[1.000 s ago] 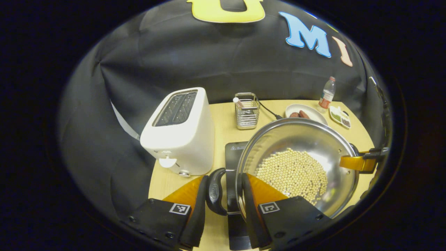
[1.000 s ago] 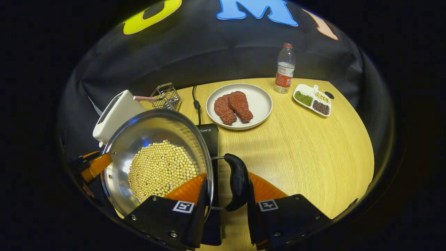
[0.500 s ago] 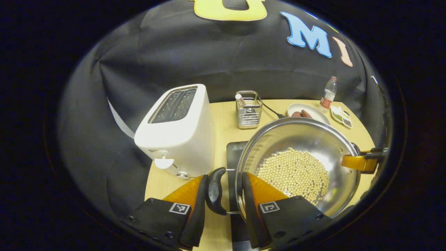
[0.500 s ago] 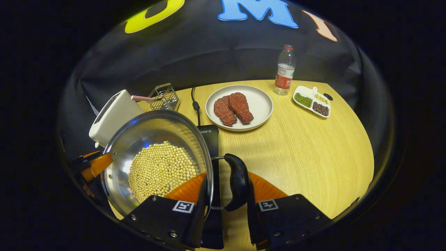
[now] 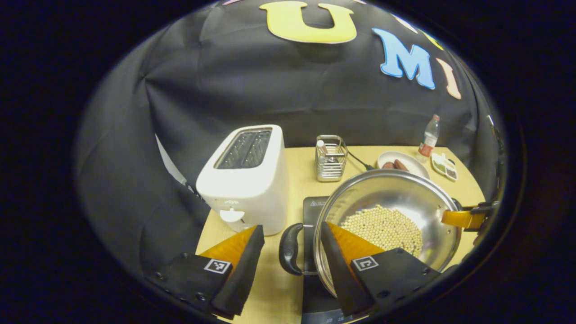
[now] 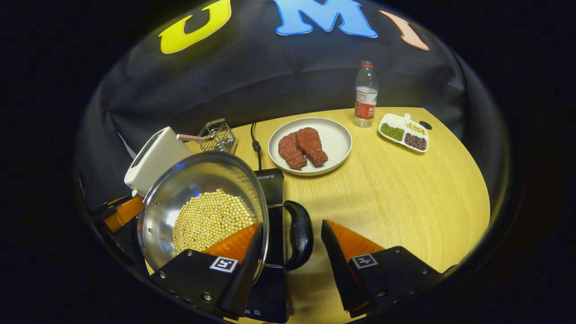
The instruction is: First push the handle of the pot to place it horizontally, then grasp the pot with both hands and set it on the induction cooktop.
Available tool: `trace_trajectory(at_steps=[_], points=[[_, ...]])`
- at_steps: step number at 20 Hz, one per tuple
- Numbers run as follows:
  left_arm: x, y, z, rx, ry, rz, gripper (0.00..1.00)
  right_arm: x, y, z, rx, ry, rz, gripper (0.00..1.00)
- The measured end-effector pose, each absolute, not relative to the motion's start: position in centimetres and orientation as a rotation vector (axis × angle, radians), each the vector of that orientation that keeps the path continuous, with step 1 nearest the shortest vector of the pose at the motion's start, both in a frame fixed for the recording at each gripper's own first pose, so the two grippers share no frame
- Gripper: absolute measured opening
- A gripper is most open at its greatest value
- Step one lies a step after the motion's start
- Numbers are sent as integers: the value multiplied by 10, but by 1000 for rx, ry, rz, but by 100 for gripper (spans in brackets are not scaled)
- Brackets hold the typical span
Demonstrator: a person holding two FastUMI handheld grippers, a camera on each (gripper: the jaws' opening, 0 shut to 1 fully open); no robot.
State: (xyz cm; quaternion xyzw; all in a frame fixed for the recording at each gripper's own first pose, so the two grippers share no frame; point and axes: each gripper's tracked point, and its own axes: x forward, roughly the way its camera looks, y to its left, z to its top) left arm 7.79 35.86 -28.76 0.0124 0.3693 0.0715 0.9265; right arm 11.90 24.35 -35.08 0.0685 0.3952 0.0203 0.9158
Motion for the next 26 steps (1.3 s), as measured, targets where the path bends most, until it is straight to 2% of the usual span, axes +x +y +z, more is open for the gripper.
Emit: trace_trajectory(at_steps=[2,3,4,5,6,12,13,14,15,16,19,20,22,24,26], points=[[59,352,-248,37,711,167,83,115,238,-335,145,773,64,80],[51,348,-227,47,691,178,79,114,231,-325,132,743,69,80],[44,334,-206,54,671,183,83,113,227,-317,119,721,73,80],[39,317,-193,56,655,185,78,110,220,-308,103,700,77,80],[34,301,-184,50,634,184,83,107,214,-299,88,683,92,80],[26,177,-107,-28,458,112,83,76,154,-225,38,530,136,80],[24,153,-93,-41,425,100,88,68,140,-208,30,495,138,80],[21,130,-80,-56,394,92,83,63,127,-188,23,455,140,80],[19,107,-67,-65,367,86,88,57,114,-167,19,411,139,80],[16,83,-50,-77,342,76,83,52,100,-146,20,369,138,80],[1,28,1,-79,261,66,80,38,61,-96,12,265,120,80],[-2,12,15,-87,240,57,82,34,52,-81,11,243,123,80],[-9,-11,51,-102,160,53,77,25,33,-58,18,201,124,80],[-17,-30,81,-87,98,67,80,15,15,-33,20,153,122,80],[-24,-45,92,-68,56,84,80,8,7,-12,16,93,151,86]])
